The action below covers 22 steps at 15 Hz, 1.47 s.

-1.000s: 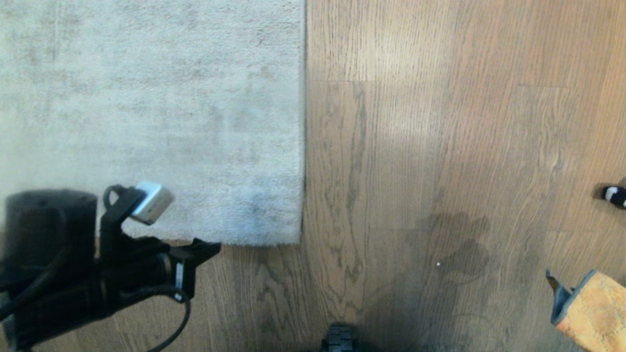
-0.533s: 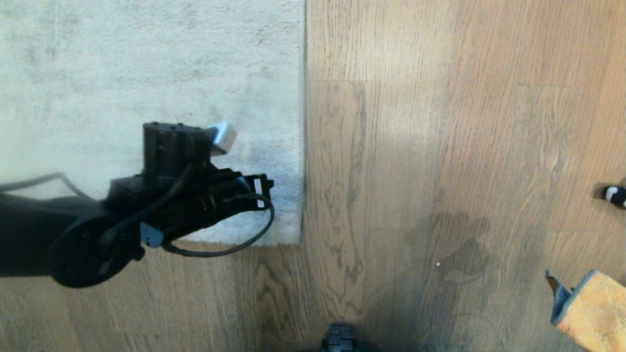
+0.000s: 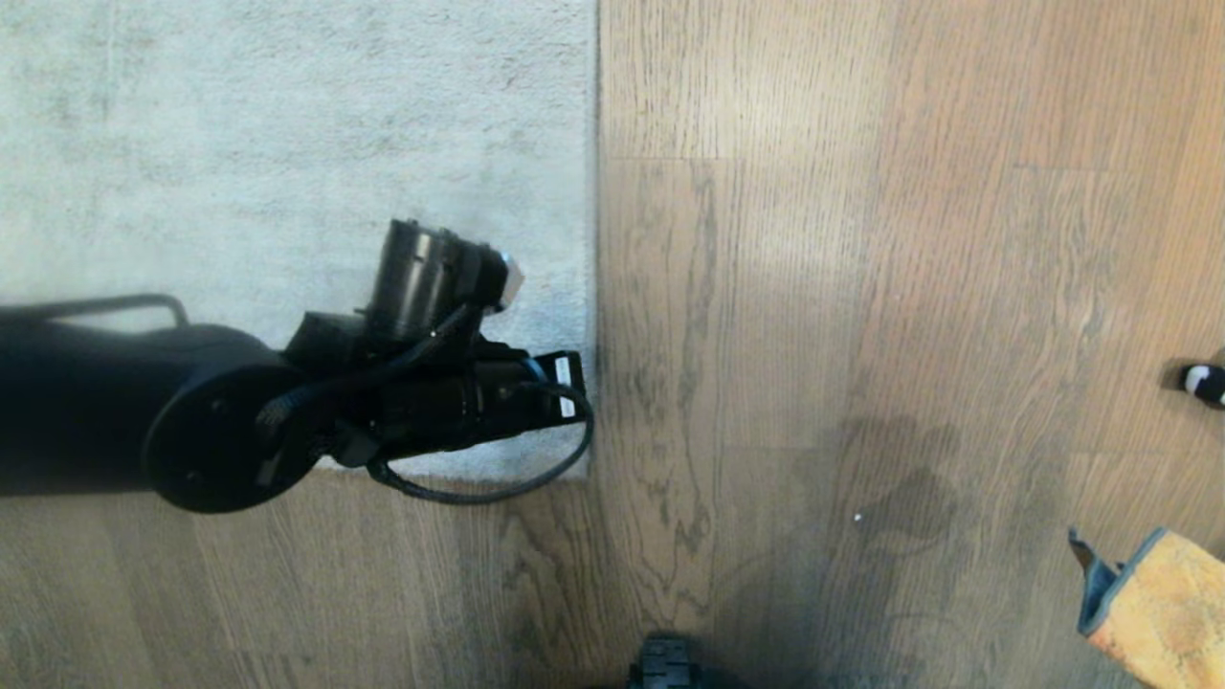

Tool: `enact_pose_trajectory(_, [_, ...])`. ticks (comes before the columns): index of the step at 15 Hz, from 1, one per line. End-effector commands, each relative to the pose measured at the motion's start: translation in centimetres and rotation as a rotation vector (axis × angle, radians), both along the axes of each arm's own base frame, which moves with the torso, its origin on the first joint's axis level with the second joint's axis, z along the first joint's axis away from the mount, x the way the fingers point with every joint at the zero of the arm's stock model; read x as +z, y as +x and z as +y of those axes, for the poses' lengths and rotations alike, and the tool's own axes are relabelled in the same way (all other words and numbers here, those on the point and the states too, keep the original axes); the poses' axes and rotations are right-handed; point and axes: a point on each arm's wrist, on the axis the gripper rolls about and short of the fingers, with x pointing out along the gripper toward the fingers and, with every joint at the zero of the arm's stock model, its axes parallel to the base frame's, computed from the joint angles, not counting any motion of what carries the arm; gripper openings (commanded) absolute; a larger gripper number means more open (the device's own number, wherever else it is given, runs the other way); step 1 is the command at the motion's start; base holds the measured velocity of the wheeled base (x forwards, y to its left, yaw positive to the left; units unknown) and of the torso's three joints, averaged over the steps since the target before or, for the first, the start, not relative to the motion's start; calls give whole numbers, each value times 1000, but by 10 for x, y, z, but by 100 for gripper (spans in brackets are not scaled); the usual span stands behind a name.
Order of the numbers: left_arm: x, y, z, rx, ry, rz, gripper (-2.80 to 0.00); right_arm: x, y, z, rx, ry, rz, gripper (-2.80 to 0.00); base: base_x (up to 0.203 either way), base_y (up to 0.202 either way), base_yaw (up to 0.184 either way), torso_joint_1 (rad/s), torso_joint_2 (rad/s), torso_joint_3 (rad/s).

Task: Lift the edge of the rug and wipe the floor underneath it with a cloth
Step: Lift up the carpet

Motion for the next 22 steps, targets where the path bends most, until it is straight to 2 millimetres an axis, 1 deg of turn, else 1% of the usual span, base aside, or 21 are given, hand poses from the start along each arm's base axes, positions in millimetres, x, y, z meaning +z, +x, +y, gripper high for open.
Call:
enact_pose_trajectory(1, [8, -11, -9, -20, 21, 10, -280, 0, 0, 0, 1, -2, 1, -280, 0, 0, 0, 0, 0, 0])
enact_pose_trajectory(3, [7, -21, -19, -38, 74, 39, -280, 0, 0, 0, 1, -1, 1, -280, 0, 0, 0, 0, 0, 0])
enact_pose_trajectory(7, [-9, -31, -43, -23, 178, 39, -280, 0, 0, 0, 1, -1, 1, -280, 0, 0, 0, 0, 0, 0])
enact_pose_trajectory(10, [-22, -32, -59, -31, 226, 47, -280, 0, 0, 0, 1, -2, 1, -280, 0, 0, 0, 0, 0, 0])
enact_pose_trajectory(12, [-33, -30, -68, -3, 281, 40, -280, 0, 0, 0, 1, -1, 1, -280, 0, 0, 0, 0, 0, 0])
enact_pose_trajectory(14, [-40, -32, -68, 6, 336, 55, -280, 0, 0, 0, 1, -2, 1, -280, 0, 0, 0, 0, 0, 0])
enact_pose_trajectory(15, [-43, -32, -68, 13, 354, 61, 0, 0, 0, 0, 1, -1, 1, -280, 0, 0, 0, 0, 0, 0])
enact_pose_trajectory(19, [-59, -26, -73, 45, 440, 47, 0, 0, 0, 0, 1, -1, 1, -280, 0, 0, 0, 0, 0, 0])
enact_pose_trajectory(22, [-62, -25, -73, 67, 492, 22, 0, 0, 0, 0, 1, -1, 1, -280, 0, 0, 0, 0, 0, 0])
